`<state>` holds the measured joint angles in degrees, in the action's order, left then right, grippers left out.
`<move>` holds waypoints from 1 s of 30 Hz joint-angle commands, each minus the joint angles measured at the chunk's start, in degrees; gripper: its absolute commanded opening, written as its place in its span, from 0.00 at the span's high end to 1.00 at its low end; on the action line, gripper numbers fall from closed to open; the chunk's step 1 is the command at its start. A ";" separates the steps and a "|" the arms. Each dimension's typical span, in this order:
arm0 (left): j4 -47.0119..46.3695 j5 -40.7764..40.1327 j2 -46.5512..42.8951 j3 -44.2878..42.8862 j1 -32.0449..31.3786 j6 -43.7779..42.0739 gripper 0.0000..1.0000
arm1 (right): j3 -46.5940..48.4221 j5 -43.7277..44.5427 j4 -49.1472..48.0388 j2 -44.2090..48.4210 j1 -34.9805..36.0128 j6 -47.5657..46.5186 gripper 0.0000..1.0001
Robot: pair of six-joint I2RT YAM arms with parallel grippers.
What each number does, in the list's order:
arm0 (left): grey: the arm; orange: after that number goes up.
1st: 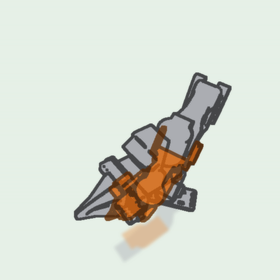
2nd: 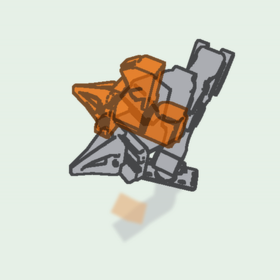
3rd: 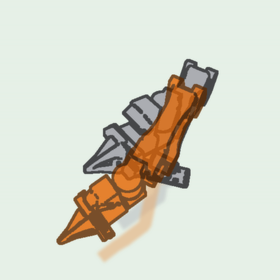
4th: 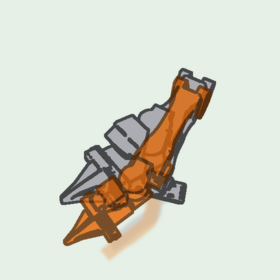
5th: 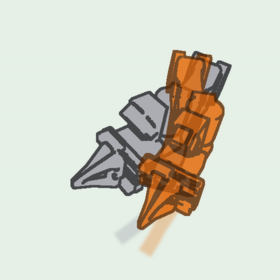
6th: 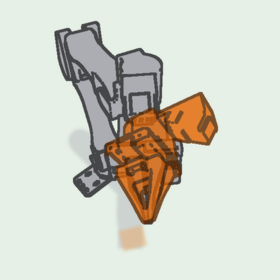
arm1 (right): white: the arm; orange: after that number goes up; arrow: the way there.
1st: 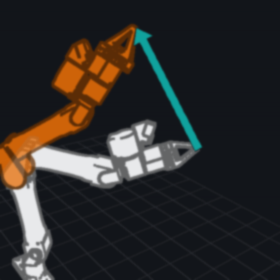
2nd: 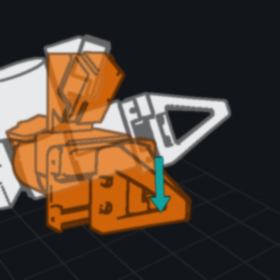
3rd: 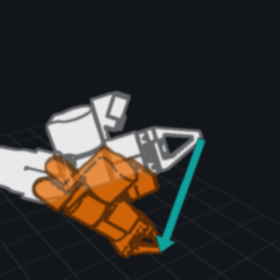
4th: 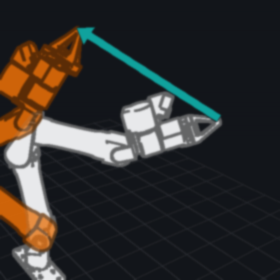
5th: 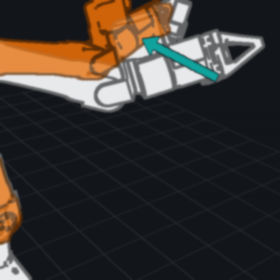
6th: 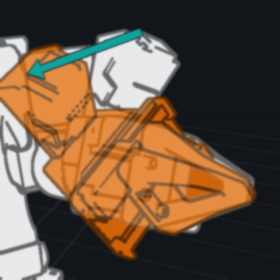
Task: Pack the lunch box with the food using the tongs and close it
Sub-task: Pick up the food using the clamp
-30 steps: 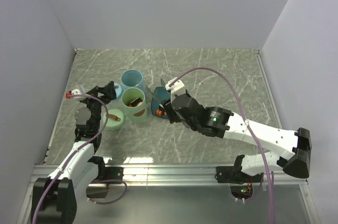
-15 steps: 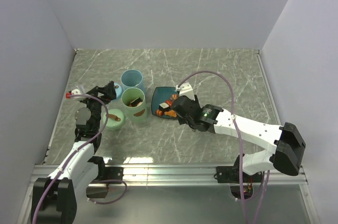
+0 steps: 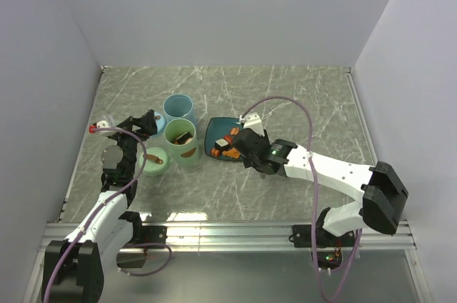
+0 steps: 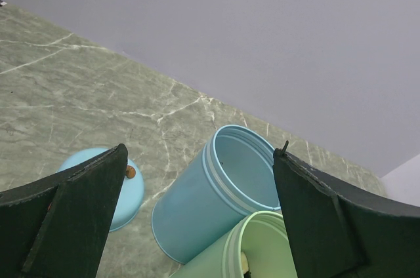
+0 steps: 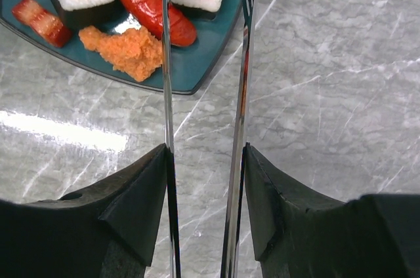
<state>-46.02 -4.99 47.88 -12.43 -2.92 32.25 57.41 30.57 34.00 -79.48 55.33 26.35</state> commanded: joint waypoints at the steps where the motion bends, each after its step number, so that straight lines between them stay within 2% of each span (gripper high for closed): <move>1: -2.06 -0.10 0.11 -0.67 0.28 0.36 0.01 | 0.69 0.29 -1.48 -0.67 -0.40 0.46 0.44; 10: -1.97 -0.10 -0.06 -0.67 0.28 0.36 0.01 | 1.74 0.72 0.02 -3.04 -0.58 0.63 0.47; 16: -2.06 -0.19 -0.07 -0.76 0.28 0.36 0.01 | 2.88 1.42 1.16 -3.66 -0.93 0.46 0.64; 19: -2.06 -0.10 0.02 -0.84 0.28 0.36 0.01 | 4.02 2.39 1.51 -2.96 -0.75 0.20 0.68; 30: -2.06 -0.10 0.02 -0.93 0.28 0.27 0.01 | 11.67 5.38 1.69 -0.85 -0.84 -4.02 0.69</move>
<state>-46.02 -4.99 47.88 -12.45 -2.92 32.25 64.99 32.58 36.80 -83.18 54.87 24.10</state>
